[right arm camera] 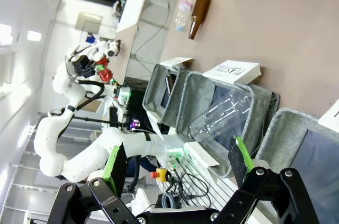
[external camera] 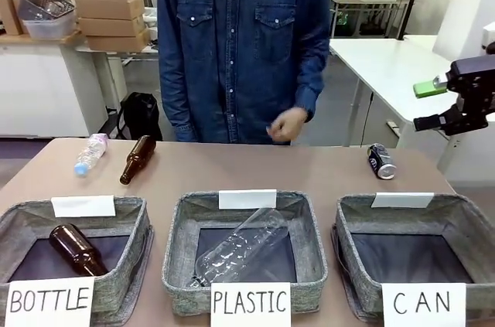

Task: Sort the can waste into the basket.
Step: Pick up the can waste from the table and place it in the right Fabric basket.

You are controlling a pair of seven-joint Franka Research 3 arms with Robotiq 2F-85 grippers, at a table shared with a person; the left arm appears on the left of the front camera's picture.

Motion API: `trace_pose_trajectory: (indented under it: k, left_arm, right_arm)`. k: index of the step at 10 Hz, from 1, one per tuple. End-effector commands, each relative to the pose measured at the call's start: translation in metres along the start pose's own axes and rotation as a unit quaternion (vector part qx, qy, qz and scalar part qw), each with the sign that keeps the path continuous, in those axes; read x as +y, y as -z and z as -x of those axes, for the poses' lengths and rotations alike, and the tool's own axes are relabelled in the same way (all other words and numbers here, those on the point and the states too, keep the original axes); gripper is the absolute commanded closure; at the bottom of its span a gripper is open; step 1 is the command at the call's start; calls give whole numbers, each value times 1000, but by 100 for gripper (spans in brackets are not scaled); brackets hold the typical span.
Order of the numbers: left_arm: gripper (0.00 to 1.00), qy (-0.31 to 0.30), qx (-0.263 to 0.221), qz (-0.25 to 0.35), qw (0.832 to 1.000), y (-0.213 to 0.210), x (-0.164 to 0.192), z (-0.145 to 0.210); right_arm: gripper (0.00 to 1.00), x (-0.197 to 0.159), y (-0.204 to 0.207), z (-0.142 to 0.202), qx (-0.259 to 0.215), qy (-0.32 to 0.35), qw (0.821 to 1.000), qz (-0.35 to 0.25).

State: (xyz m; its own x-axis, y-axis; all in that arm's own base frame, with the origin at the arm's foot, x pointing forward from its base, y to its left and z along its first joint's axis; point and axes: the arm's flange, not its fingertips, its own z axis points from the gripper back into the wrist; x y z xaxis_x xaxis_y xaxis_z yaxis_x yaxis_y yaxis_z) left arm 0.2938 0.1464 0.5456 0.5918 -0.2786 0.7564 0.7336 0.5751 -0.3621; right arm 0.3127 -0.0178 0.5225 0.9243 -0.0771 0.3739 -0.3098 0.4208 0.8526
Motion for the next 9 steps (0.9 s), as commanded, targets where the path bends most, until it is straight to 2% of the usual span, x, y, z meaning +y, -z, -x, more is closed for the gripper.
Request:
trace_pose_trajectory:
  k: [1, 3, 4, 5, 7, 8, 9]
  left_arm:
    - [56, -7, -21, 14, 1000, 30, -6, -6]
    - [56, -32, -37, 7, 999, 67, -22, -21]
    - [56, -48, -85, -91, 991, 108, -39, -41]
    - [56, -64, -84, -73, 992, 151, -62, -61]
    - [56, -139, -100, 18, 985, 236, -129, -102]
    - [56, -104, -74, 54, 990, 280, -172, -112]
    - [56, -81, -64, 58, 993, 332, -222, -121]
  right_arm:
    - [0, -1, 2, -1, -6, -12, 1000, -13]
    - [0, 0, 0, 0, 0, 0, 1000, 0]
    - [0, 11, -60, -7, -45, -27, 994, 93]
    - [0, 24, -118, -6, -61, -41, 992, 105]
    - [0, 30, -219, 14, -77, -71, 972, 211]
    - [0, 29, -253, 32, -88, -77, 957, 264]
    - [0, 26, -273, 54, -102, -81, 947, 293]
